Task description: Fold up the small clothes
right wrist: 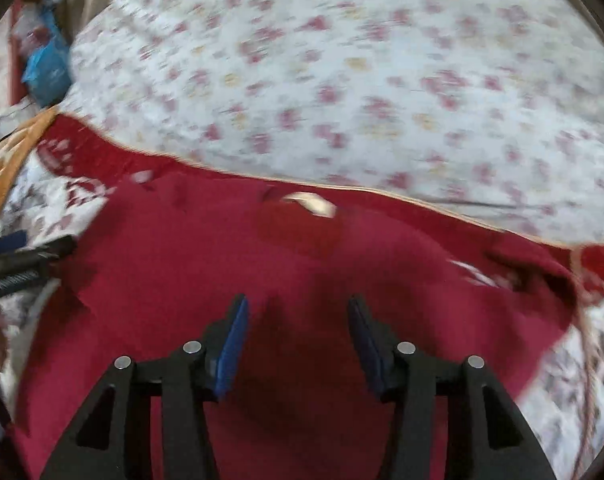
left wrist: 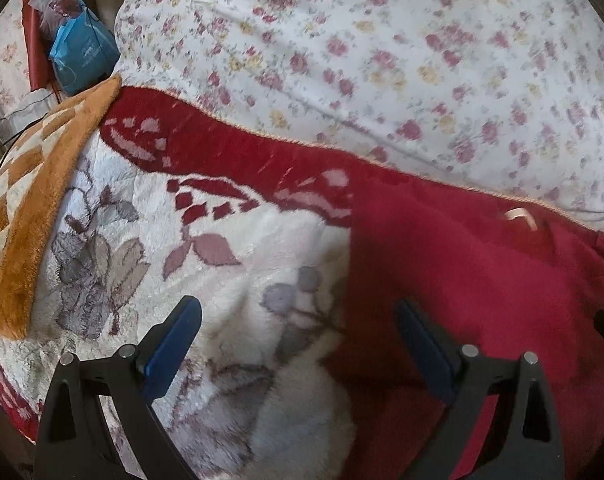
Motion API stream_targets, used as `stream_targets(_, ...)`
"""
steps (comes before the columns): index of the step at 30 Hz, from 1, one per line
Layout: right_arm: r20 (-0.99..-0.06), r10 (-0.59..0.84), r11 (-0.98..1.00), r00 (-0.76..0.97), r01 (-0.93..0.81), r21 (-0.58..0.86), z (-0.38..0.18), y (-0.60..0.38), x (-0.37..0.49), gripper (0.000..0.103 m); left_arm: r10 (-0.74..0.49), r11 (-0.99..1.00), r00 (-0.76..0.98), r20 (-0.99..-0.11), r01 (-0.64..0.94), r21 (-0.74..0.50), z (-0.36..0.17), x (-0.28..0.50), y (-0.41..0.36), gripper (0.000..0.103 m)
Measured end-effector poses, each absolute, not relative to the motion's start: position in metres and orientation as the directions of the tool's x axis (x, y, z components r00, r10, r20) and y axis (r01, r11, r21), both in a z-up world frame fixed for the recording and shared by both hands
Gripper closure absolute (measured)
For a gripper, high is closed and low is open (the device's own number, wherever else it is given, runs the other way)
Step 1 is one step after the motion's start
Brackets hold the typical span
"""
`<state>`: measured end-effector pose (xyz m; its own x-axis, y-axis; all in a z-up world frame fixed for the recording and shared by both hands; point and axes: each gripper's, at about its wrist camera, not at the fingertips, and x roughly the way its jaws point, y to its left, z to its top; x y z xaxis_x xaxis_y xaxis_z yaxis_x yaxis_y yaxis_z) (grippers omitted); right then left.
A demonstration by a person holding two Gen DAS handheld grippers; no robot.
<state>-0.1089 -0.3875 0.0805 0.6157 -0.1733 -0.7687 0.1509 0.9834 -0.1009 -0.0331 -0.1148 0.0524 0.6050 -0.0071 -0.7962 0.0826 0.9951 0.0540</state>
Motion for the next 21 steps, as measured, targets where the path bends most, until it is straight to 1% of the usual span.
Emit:
stream_targets(1, -0.772, -0.221, 0.973, 0.596, 0.192, -0.131, 0.076, -0.396, -0.113, 0.041, -0.018, 0.995, 0.612, -0.791, 0.091, 0.048, 0.055, -0.036, -0.117, 0.006)
stream_targets(3, -0.808, -0.246, 0.965, 0.536, 0.217, -0.150, 0.061, -0.412, -0.116, 0.041, -0.034, 0.993, 0.629, -0.776, 0.109, 0.044, 0.061, -0.042, -0.123, 0.006)
stream_targets(4, -0.829, -0.224, 0.969, 0.513, 0.210, -0.132, 0.055, -0.419, -0.119, 0.041, -0.046, 0.992, 0.634, -0.772, 0.117, 0.037, 0.064, -0.044, -0.126, 0.006)
stream_targets(7, -0.811, -0.176, 0.978, 0.558, 0.194, -0.079, 0.073, -0.424, -0.137, 0.041, -0.103, 0.989, 0.635, -0.766, 0.148, -0.010, 0.069, -0.052, -0.131, 0.006)
stream_targets(9, -0.800, -0.160, 0.976, 0.578, 0.214, -0.040, 0.084, -0.433, -0.152, 0.037, -0.158, 0.982, 0.631, -0.760, 0.183, -0.052, 0.073, -0.058, -0.136, 0.006)
stream_targets(11, -0.778, -0.144, 0.965, 0.611, 0.262, 0.028, 0.095, -0.452, -0.172, 0.029, -0.188, 0.975, 0.624, -0.758, 0.213, -0.066, 0.073, -0.061, -0.143, 0.006)
stream_targets(13, -0.765, -0.130, 0.945, 0.630, 0.313, 0.098, 0.102, -0.475, -0.187, 0.028, -0.211, 0.965, 0.608, -0.765, 0.252, -0.066, 0.070, -0.063, -0.155, 0.006)
stream_targets(16, -0.758, -0.162, 0.912, 0.632, 0.388, 0.129, 0.110, -0.504, -0.193, 0.028, -0.215, 0.957, 0.582, -0.785, 0.287, -0.049, 0.061, -0.065, -0.169, 0.006)
stream_targets(18, -0.751, -0.198, 0.887, 0.630, 0.441, 0.137, 0.118, -0.528, -0.193, 0.028, -0.214, 0.946, 0.542, -0.813, 0.323, -0.034, 0.049, -0.062, -0.181, 0.006)
stream_targets(21, -0.734, -0.271, 0.855, 0.622, 0.507, 0.114, 0.126, -0.551, -0.187, 0.025, -0.162, 0.946, 0.542, -0.825, 0.324, 0.027, 0.038, -0.062, -0.192, 0.006)
